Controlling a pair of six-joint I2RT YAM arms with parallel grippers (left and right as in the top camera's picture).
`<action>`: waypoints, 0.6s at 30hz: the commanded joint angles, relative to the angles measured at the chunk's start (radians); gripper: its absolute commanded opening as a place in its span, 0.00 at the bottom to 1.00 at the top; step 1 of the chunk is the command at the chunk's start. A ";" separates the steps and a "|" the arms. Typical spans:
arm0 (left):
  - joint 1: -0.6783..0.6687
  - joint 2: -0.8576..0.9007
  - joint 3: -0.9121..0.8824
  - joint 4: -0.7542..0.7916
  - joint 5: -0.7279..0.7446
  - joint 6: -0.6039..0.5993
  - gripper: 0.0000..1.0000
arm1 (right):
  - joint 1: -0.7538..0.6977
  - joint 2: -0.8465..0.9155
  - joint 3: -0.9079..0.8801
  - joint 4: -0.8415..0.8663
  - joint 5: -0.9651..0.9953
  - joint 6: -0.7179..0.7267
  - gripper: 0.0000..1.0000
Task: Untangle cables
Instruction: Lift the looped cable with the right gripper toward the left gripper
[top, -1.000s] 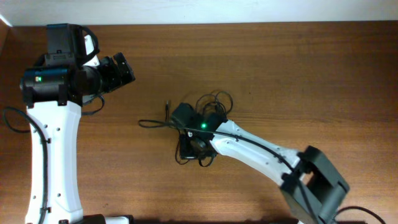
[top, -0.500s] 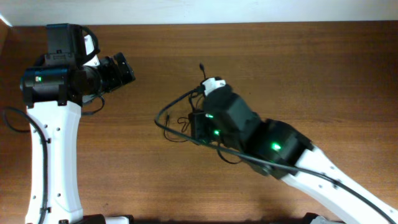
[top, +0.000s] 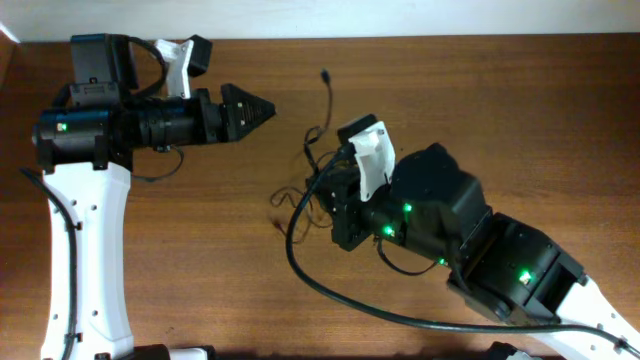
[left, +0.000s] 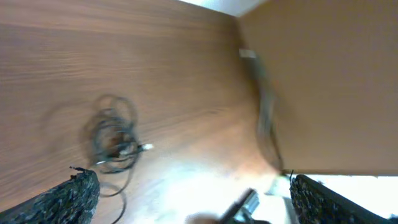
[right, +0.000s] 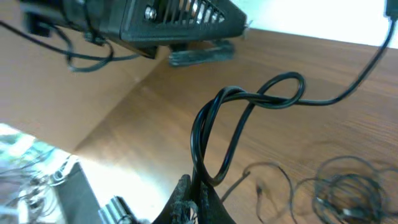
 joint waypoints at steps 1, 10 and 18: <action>0.001 0.000 0.004 0.002 0.146 0.082 0.99 | -0.111 -0.007 0.017 0.026 -0.235 -0.023 0.04; 0.001 0.000 0.004 0.019 0.154 0.089 0.98 | -0.426 0.150 0.017 0.138 -0.955 -0.113 0.04; 0.001 0.000 0.004 0.049 0.189 0.233 0.97 | -0.436 0.329 0.017 0.324 -1.212 0.076 0.04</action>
